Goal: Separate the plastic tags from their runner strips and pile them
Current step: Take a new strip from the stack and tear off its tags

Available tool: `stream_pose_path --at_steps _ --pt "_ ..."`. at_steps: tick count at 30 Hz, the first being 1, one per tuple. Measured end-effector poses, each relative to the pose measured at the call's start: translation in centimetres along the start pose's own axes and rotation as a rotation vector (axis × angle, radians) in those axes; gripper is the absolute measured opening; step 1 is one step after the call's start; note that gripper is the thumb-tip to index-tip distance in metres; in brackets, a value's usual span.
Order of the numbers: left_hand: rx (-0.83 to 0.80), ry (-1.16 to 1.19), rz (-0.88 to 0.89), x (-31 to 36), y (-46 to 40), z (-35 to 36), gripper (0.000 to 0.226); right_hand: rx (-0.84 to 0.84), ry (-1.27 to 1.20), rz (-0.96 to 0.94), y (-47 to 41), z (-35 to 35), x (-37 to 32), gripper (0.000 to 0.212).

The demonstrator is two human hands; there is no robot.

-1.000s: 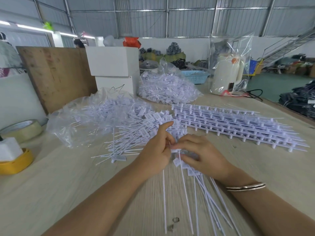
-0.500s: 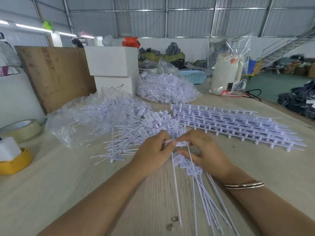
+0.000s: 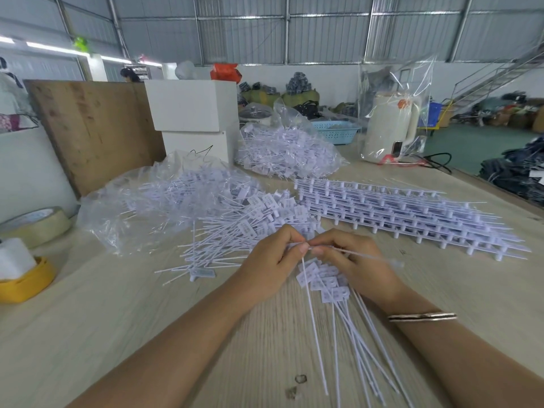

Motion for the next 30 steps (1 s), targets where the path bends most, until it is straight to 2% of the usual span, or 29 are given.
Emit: stream_pose_path --at_steps 5,11,14,16,17,19,23,27,30 --pt "-0.033 -0.024 0.071 0.9 0.2 0.0 0.009 0.017 -0.117 0.005 -0.1 -0.1 0.4 0.013" --pt "-0.058 0.023 0.058 0.9 0.2 -0.1 0.014 -0.019 -0.187 0.033 -0.2 0.2 0.8 0.016" --pt "-0.037 0.097 0.049 0.9 0.4 -0.5 0.021 0.108 -0.334 0.144 0.3 -1.3 2.3 0.020" --pt "-0.002 0.167 0.046 0.7 0.5 -1.1 0.020 0.206 -0.287 0.185 0.9 -3.0 3.0 0.019" --pt "0.016 0.180 0.038 0.5 0.5 -1.3 0.021 0.203 -0.217 0.186 1.0 -3.3 2.9 0.018" --pt "0.032 0.154 -0.011 -0.1 0.4 -1.3 0.023 0.139 -0.084 0.146 0.5 -2.7 1.9 0.020" --pt "0.053 0.016 -0.087 -0.8 0.1 -0.8 0.005 -0.057 0.074 -0.001 -0.4 -0.5 0.2 0.025" --pt "0.103 -0.006 -0.122 -1.4 0.1 -0.5 0.015 -0.238 0.160 0.044 -0.2 1.2 1.1 0.042" --pt "0.067 -0.117 -0.096 -1.0 0.1 0.1 0.027 -0.221 0.145 0.095 -0.3 1.1 1.0 0.045"
Point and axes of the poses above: each hand's wrist, its own y-axis away from the middle knuckle, its own z-axis out of the palm, x = y × z, the point moved 8 cm from there along -y, towards the middle knuckle, and after that the axes turned 11 degrees about -x, right-handed, at the moved point
